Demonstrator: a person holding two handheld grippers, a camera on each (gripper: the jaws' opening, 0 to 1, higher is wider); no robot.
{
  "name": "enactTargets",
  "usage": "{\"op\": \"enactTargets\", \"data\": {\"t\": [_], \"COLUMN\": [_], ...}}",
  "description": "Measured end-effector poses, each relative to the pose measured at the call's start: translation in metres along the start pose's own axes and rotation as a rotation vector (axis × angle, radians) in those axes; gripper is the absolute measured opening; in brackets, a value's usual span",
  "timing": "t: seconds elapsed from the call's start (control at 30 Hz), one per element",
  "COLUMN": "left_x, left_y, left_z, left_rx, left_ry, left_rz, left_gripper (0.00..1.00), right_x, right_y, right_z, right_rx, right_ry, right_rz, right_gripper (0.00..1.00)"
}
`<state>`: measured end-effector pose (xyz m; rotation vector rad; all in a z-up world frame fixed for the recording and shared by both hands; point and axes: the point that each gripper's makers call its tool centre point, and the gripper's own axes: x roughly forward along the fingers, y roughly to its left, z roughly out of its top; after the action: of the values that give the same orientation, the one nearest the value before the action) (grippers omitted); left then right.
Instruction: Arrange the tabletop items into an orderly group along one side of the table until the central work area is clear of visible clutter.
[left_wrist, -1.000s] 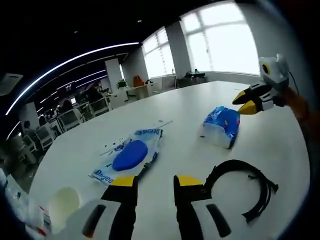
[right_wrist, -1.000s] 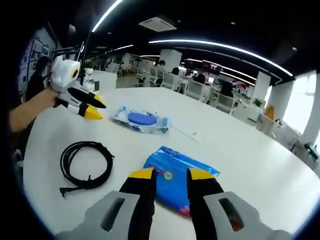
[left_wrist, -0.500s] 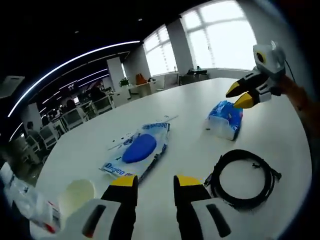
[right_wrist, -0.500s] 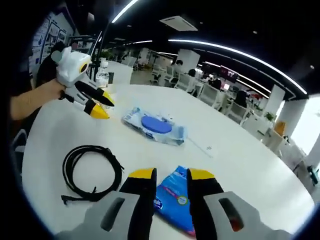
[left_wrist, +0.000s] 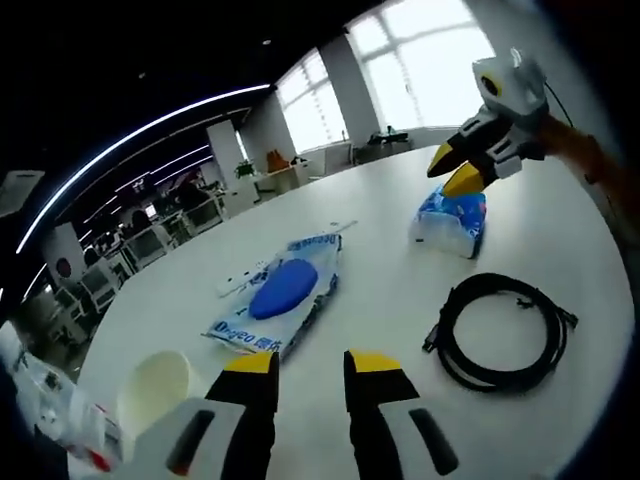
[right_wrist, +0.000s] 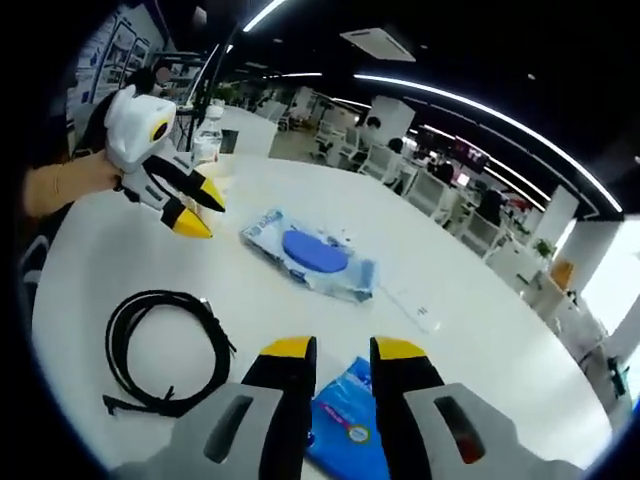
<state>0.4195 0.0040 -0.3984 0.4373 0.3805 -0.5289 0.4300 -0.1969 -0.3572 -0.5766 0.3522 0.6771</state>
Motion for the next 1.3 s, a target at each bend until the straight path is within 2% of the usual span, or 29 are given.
{"op": "enactTargets", "data": {"t": [0.23, 0.3, 0.37, 0.43, 0.63, 0.87, 1.13, 1.23, 1.3], "left_x": [0.002, 0.005, 0.006, 0.007, 0.016, 0.016, 0.019, 0.02, 0.02], "left_y": [0.001, 0.007, 0.008, 0.01, 0.01, 0.015, 0.017, 0.016, 0.017], "left_z": [-0.002, 0.003, 0.005, 0.006, 0.001, -0.003, -0.008, -0.012, -0.012], "left_rx": [0.004, 0.033, 0.047, 0.075, 0.096, 0.111, 0.108, 0.114, 0.108], "left_ry": [0.0, -0.054, -0.066, -0.072, -0.059, -0.055, -0.046, -0.04, -0.056], "left_rz": [0.001, 0.04, 0.045, 0.065, 0.053, 0.052, 0.048, 0.05, 0.05], "left_gripper": [0.23, 0.21, 0.21, 0.21, 0.2, 0.2, 0.2, 0.2, 0.2], "right_x": [0.009, 0.021, 0.029, 0.033, 0.054, 0.065, 0.076, 0.081, 0.083], "right_y": [0.001, -0.005, -0.009, -0.009, -0.007, -0.008, -0.003, -0.002, -0.001], "right_z": [0.001, 0.007, 0.01, 0.009, 0.004, -0.001, -0.003, 0.0, 0.002], "right_rx": [-0.023, -0.122, -0.209, -0.247, -0.288, -0.309, -0.309, -0.336, -0.342], "right_ry": [0.007, 0.008, 0.01, 0.023, 0.044, 0.059, 0.057, 0.045, 0.032], "right_rz": [0.009, -0.011, -0.038, -0.046, -0.035, -0.037, -0.017, -0.013, -0.009], "right_gripper": [0.2, 0.2, 0.2, 0.2, 0.21, 0.2, 0.2, 0.2, 0.2]}}
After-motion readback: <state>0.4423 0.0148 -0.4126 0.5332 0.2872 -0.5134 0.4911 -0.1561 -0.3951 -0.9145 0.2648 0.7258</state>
